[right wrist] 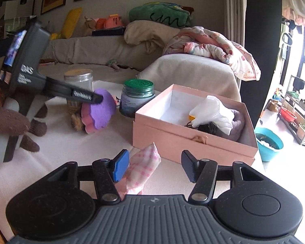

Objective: Organize soft objects
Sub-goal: 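Grasp the pink checkered cloth with the right gripper while the left gripper holds the sponge, then carry sponge and checkered cloth into the pink box and open both grippers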

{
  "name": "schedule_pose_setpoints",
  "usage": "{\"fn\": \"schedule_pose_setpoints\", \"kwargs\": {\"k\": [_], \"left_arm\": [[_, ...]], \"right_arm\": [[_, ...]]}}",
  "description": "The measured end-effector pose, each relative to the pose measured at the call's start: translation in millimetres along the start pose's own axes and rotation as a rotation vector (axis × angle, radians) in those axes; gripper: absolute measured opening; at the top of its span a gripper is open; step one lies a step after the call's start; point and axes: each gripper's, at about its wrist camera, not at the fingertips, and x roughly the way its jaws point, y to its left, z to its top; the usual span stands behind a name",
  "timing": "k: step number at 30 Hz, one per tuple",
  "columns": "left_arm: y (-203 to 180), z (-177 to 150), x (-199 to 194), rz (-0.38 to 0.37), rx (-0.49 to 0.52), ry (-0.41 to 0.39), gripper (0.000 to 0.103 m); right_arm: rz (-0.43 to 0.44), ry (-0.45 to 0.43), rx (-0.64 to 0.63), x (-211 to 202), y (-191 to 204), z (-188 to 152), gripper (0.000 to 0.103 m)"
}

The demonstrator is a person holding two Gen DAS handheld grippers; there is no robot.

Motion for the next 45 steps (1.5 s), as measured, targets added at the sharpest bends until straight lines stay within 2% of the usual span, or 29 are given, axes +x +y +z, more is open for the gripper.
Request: {"fn": "schedule_pose_setpoints", "kwargs": {"k": [2,4,6,12,15,19,22,24,25,26,28,30,34,38,41,45], "left_arm": [[8,0,-2,-0.010,-0.040,0.000,0.047],[13,1,1,-0.063,-0.087,0.019,0.045],[11,3,7,-0.086,-0.095,0.036,0.048],[1,4,22,-0.060,-0.059,0.056,0.049],[-2,2,22,-0.067,-0.030,0.047,0.046],[-5,-5,12,-0.111,0.032,0.019,0.041],[-3,-8,-4,-0.176,0.076,0.001,0.038],[-3,-11,-18,-0.206,0.113,-0.003,0.038],[-2,-13,-26,-0.223,0.132,-0.002,0.038],[-2,-15,-34,-0.237,0.146,-0.002,0.038],[-2,-19,-53,-0.275,0.182,-0.004,0.038],[-3,-23,-72,-0.323,0.204,-0.010,0.038],[-3,-19,-100,-0.500,0.190,0.011,0.038],[-12,3,-120,-0.611,0.198,-0.068,0.038],[-20,35,-117,-0.680,0.147,-0.109,0.038],[-39,85,-80,-0.731,0.051,-0.137,0.038]], "right_arm": [[0.008,0.010,0.007,1,-1,-3,0.057],[0.023,0.022,0.026,2,-2,-6,0.057],[0.038,0.037,0.049,5,-4,-8,0.057],[0.048,0.069,0.073,9,-2,-16,0.057],[0.048,0.079,0.086,9,-2,-18,0.057],[0.054,0.078,0.103,11,-2,-15,0.057],[0.043,0.085,0.109,16,0,-9,0.056],[0.060,0.108,0.117,19,1,-5,0.037],[0.074,0.127,0.117,20,2,-3,0.020],[0.083,0.142,0.113,20,4,-1,0.012],[0.079,0.143,0.098,14,7,2,0.010],[0.072,0.127,0.071,2,9,6,0.008],[0.053,0.071,0.019,-32,4,23,0.008],[-0.037,-0.067,0.007,-82,-15,50,0.008],[-0.079,-0.185,0.042,-121,-32,66,0.008],[-0.152,-0.293,0.064,-150,-49,74,0.008]]}}
